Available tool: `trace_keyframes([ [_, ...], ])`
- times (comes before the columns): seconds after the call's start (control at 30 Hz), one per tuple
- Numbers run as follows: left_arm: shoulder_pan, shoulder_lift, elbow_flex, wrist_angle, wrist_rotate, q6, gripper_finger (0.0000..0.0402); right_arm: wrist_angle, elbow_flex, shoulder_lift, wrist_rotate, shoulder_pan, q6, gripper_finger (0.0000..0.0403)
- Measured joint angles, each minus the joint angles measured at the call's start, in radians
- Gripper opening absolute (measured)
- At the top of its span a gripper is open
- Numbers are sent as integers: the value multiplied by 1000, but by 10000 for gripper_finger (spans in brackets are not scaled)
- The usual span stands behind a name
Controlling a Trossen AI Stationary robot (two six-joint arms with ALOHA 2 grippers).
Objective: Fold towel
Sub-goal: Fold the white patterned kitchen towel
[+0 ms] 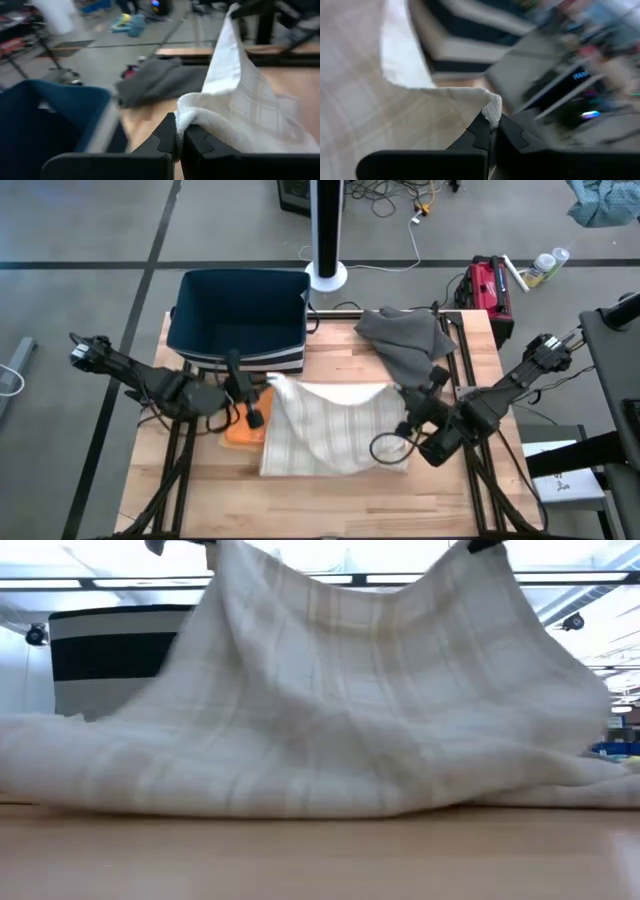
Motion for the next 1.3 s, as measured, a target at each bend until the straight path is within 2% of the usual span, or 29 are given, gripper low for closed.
trace_keyframes([
  [0.13, 68, -61, -49, 152, 2, 94, 0, -2, 6, -1, 173, -39, -18, 2],
  [0.23, 77, -90, -63, 217, 104, 123, 0, -2, 30, -2, 179, -51, -22, 2],
  [0.33, 55, -109, -65, 219, 316, 115, 0, 2, 62, -2, 69, -34, -44, 2],
  [0.47, -27, -108, -65, 231, 624, 79, 0, 38, 108, -2, -146, 40, -67, 2],
  [0.57, -128, -98, -64, 271, 703, 92, 0, 143, 145, -2, -301, 118, -146, 2],
  [0.77, -309, -76, -13, 306, 712, 199, 0, 553, 209, -1, -658, 268, -537, 2],
  [0.83, -349, -68, 3, 331, 712, 249, 0, 624, 215, -1, -701, 299, -653, 2],
  [0.9, -373, -58, 14, 359, 712, 290, 0, 628, 218, -1, -672, 309, -689, 2],
  [1.0, -377, -45, 17, 395, 698, 317, 0, 565, 218, -1, -552, 305, -658, 2],
  [1.1, -374, -39, 17, 381, 541, 319, 0, 457, 212, 5, -426, 278, -555, 2],
  [1.2, -366, -27, 16, 323, 360, 294, 0, 332, 191, 10, -356, 243, -388, 2],
  [1.3, -351, -14, 16, 257, 286, 224, 0, 277, 151, 8, -345, 222, -245, 2],
])
